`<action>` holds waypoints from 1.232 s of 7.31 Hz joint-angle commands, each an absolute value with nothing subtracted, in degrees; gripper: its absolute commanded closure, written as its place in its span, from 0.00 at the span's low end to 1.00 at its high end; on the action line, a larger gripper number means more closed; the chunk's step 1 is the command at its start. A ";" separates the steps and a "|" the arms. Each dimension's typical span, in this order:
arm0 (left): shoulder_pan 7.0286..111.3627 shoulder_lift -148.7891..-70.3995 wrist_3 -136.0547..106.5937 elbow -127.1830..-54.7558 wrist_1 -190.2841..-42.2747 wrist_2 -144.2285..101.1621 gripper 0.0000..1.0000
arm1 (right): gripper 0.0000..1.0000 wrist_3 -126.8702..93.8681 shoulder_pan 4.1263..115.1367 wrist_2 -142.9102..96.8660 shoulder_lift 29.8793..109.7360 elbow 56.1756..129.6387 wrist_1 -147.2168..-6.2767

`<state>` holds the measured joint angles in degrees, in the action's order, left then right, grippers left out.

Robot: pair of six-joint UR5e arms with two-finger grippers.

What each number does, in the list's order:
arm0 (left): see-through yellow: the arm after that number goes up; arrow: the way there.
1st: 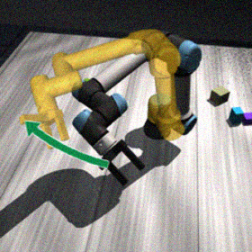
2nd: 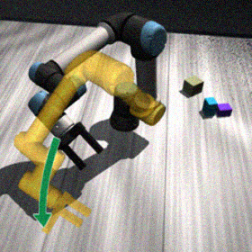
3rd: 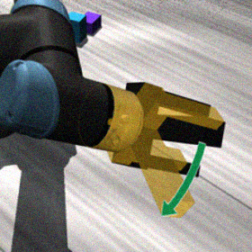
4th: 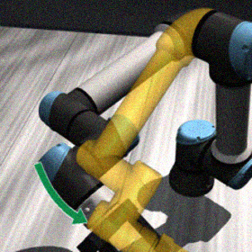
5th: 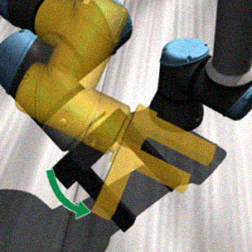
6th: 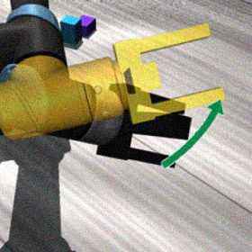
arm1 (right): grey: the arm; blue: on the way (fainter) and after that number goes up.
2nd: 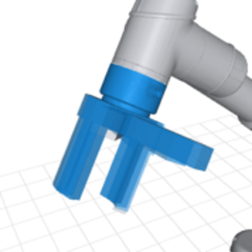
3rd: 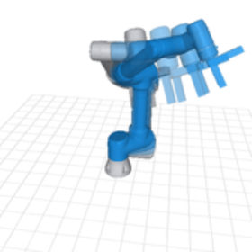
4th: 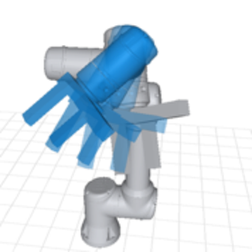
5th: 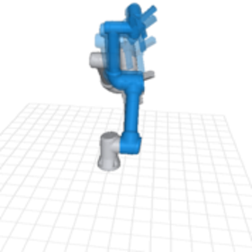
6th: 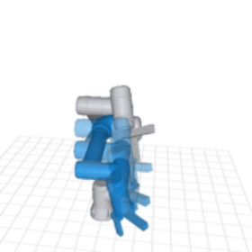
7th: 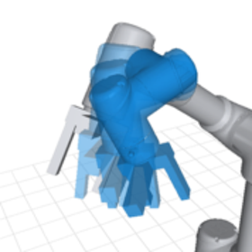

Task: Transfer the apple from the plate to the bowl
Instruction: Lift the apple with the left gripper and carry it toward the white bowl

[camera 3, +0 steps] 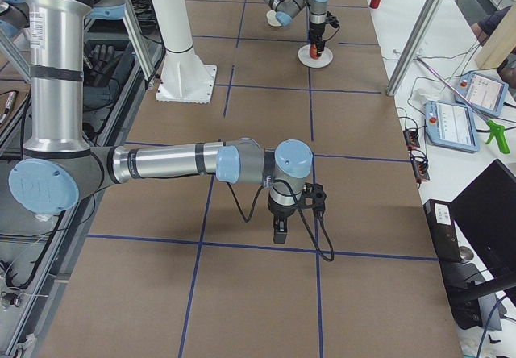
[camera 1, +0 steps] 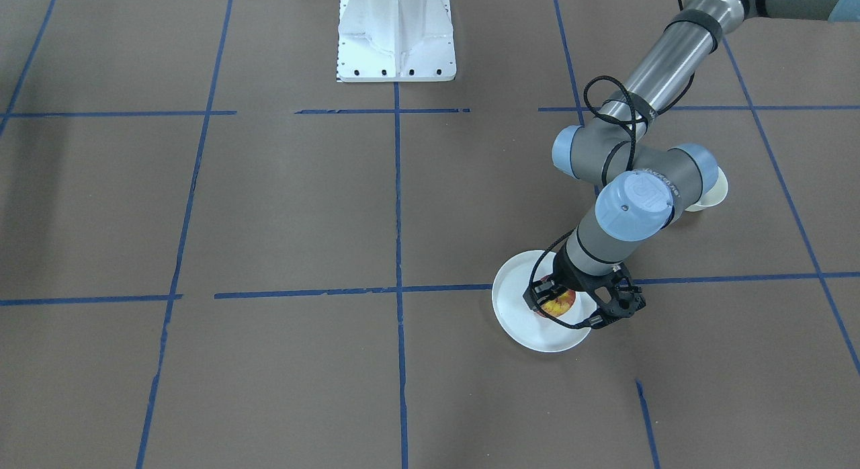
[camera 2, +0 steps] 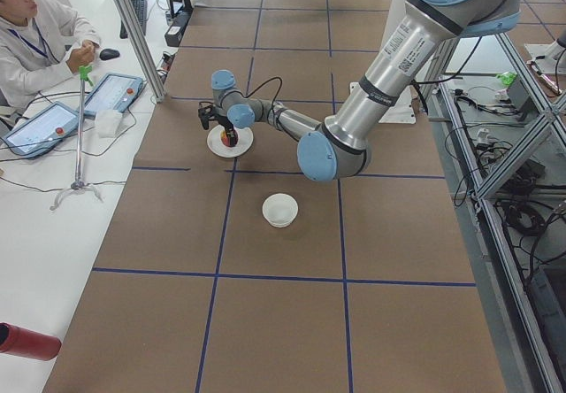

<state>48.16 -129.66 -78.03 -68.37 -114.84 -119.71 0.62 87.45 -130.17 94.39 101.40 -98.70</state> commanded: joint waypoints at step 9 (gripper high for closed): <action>52.74 -76.94 -58.53 -113.21 -118.60 -117.61 0.82 | 0.00 0.62 87.45 -130.17 94.39 101.34 -98.70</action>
